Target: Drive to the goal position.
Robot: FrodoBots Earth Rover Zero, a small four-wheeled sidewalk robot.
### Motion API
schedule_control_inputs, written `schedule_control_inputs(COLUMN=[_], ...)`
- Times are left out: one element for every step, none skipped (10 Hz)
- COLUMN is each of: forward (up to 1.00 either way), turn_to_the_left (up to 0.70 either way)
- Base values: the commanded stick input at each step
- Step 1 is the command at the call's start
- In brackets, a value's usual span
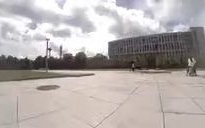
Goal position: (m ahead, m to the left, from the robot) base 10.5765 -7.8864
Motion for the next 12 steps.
schedule_control_inputs(forward=[0.7, 0.7, 0.7, 0.7, 0.7, 0.7, 0.7, 0.7, 0.7, 0.7, 0.7, 0.7], turn_to_the_left=[-0.35, -0.35, -0.35, -0.35, -0.35, -0.35, -0.35, -0.35, -0.35, -0.04, 0.01, 0.03])
